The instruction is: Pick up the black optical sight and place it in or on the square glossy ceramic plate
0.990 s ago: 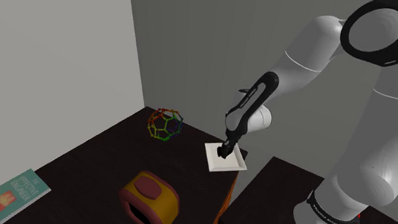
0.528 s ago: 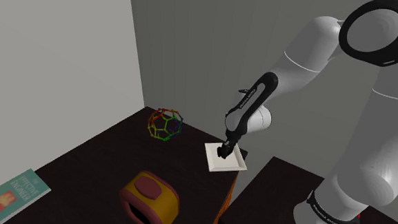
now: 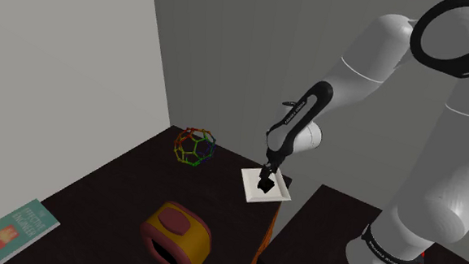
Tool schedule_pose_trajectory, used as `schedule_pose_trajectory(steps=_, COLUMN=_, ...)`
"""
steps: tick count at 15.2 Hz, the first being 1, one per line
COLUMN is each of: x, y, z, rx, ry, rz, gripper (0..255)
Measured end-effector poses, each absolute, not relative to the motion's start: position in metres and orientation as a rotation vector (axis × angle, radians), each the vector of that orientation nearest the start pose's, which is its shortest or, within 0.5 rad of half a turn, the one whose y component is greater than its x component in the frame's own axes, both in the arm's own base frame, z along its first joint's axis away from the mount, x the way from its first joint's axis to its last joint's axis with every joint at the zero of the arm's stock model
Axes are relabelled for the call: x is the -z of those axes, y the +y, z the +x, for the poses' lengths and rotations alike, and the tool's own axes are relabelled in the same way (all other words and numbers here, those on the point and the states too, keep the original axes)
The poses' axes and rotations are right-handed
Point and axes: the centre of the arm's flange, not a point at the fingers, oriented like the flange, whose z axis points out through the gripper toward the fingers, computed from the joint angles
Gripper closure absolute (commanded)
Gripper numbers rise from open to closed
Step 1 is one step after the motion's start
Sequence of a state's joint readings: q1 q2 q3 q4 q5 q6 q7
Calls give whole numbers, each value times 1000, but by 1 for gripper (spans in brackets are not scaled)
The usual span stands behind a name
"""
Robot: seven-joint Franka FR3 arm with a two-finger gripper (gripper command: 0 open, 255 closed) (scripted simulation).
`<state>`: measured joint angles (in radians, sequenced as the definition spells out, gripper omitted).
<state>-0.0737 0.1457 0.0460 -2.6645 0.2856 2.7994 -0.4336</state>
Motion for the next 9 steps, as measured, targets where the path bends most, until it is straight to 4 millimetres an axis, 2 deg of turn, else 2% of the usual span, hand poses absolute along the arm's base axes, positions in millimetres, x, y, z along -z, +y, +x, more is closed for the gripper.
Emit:
schedule_pose_trajectory(steps=2, x=-214, y=-27, z=414, rx=19, ry=-206, rz=-3034, gripper=0)
schedule_pose_trajectory(steps=3, x=-219, y=-28, z=415, rx=19, ry=-206, rz=-3034, gripper=0)
schedule_pose_trajectory(steps=9, x=-224, y=-28, z=414, rx=17, ry=-205, rz=-3034, gripper=0)
